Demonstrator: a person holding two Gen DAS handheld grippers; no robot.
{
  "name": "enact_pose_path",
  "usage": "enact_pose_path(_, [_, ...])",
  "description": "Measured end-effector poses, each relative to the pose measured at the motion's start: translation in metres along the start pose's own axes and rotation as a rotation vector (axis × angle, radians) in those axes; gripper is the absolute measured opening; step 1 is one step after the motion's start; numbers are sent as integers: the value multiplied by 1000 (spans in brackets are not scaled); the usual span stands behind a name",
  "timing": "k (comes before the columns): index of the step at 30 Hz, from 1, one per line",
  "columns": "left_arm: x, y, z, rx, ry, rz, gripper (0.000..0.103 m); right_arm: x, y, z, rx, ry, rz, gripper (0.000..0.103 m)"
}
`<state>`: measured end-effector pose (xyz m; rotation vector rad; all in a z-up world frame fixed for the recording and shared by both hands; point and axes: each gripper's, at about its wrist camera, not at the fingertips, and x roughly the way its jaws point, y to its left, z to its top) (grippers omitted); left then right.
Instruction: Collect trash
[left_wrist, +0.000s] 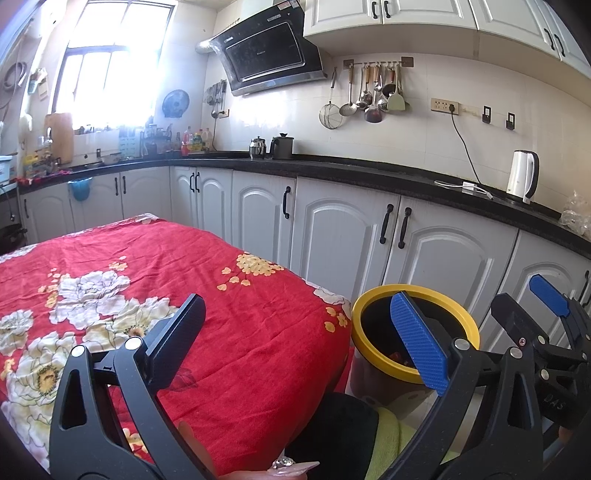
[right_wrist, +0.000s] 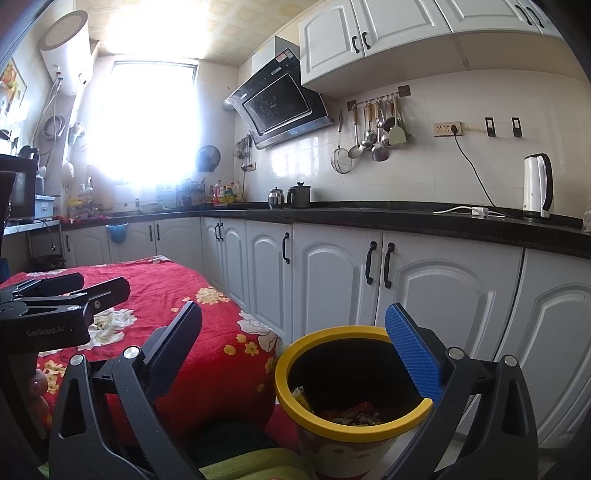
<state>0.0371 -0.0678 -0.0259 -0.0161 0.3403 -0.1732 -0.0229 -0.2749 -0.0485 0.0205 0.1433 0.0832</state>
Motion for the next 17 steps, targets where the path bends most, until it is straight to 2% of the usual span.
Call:
enact_pose_path(3, [1, 0, -1, 1, 1, 9, 92, 2, -2, 2, 17, 11, 1, 97])
enact_pose_path(6, [2, 4, 1, -17, 37, -3, 92, 10, 2, 6, 16, 46, 30, 97])
enact_pose_path(9, [-5, 33, 7, -78, 102, 21, 92, 25, 23, 16, 2, 91, 122, 97])
enact_pose_path(10, [-11, 53, 9, -103, 124, 58, 92, 31, 34, 20, -7, 107, 160, 97])
enact_pose_path(12, [-29, 105, 11, -148, 142, 199, 92, 52, 78, 34, -39, 155, 279, 97])
enact_pose_path(13, [-38, 129, 11, -166, 149, 271, 92, 65, 115, 41, -62, 191, 378, 97])
enact_pose_path(14, [-51, 160, 10, -198, 158, 364, 92, 73, 142, 45, -80, 219, 446, 97])
enact_pose_path(15, [-66, 194, 7, -229, 164, 483, 92, 84, 189, 49, -116, 277, 547, 97])
enact_pose_path(17, [-95, 252, -5, -284, 177, 691, 92, 96, 268, 48, -181, 361, 689, 97])
